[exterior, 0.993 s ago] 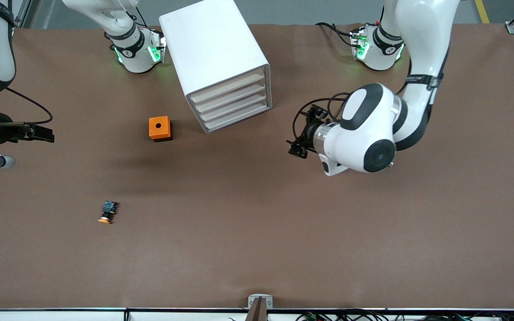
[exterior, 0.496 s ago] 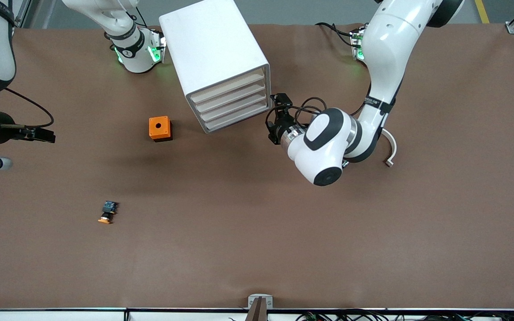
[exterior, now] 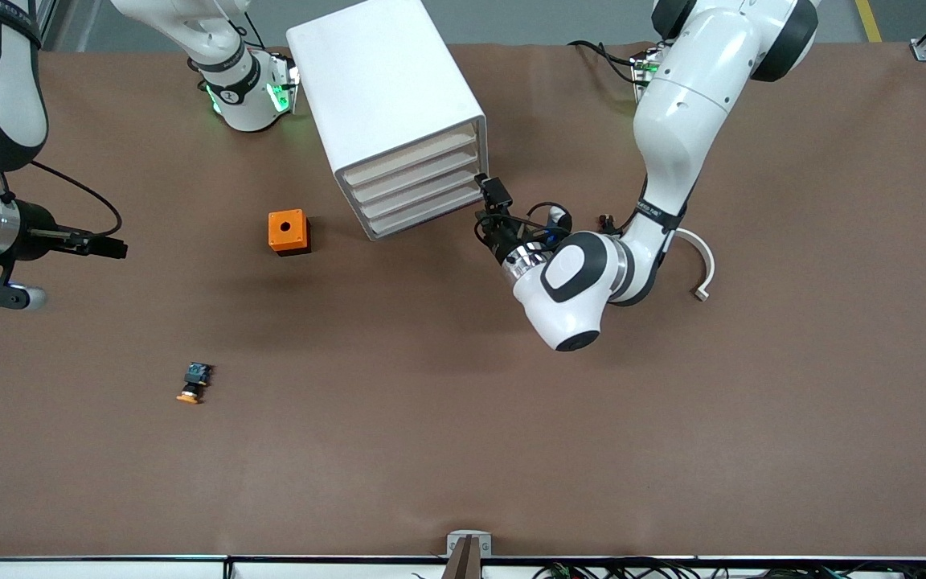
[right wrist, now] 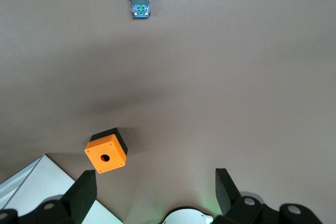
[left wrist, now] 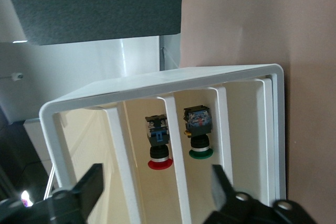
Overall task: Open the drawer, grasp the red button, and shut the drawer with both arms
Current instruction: 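Grasp the drawer handle of the white cabinet with the left gripper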
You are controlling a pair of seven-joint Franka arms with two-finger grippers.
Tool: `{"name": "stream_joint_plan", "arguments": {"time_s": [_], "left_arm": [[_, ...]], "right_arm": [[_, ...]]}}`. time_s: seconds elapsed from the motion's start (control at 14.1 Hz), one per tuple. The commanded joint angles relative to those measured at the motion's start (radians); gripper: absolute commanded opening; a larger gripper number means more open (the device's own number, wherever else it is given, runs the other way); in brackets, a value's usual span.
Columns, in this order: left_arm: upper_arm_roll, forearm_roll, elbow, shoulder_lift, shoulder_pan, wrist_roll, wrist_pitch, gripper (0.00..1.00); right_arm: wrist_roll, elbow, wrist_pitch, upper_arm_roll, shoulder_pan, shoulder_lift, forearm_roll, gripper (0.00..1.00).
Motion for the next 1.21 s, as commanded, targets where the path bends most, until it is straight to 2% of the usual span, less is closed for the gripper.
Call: {"name": "stream_joint_plan", "arguments": {"time_s": [0.0, 0.14, 0.35, 0.78, 1.13], "left_arm": [[0.003, -0.046, 0.032, 0.035, -0.002, -0.022, -0.024, 0.66], [-0.007, -0.048, 0.029, 0.044, -0.008, -0.017, -0.024, 0.55], [-0.027, -0.048, 0.012, 0.053, -0.026, -0.020, -0.024, 0.48], [-0.025, -0.035, -0.031, 0.065, -0.086, -0.023, -0.022, 0.48], [-0.025, -0.035, -0.068, 0.061, -0.133, -0.029, -0.039, 0.37]], "right_arm": [[0.019, -0.021, 0.003, 0.002, -0.012, -0.011, 0.019, 1.00], [0.019, -0.045, 0.020, 0.000, -0.017, -0.018, 0.033, 1.00], [0.021, -0.056, 0.051, -0.001, -0.024, -0.021, 0.061, 1.00], [0.030, -0.166, 0.161, 0.005, -0.003, -0.075, 0.059, 1.00], [0.024, -0.163, 0.079, 0.006, 0.031, -0.153, 0.059, 1.00]]}}
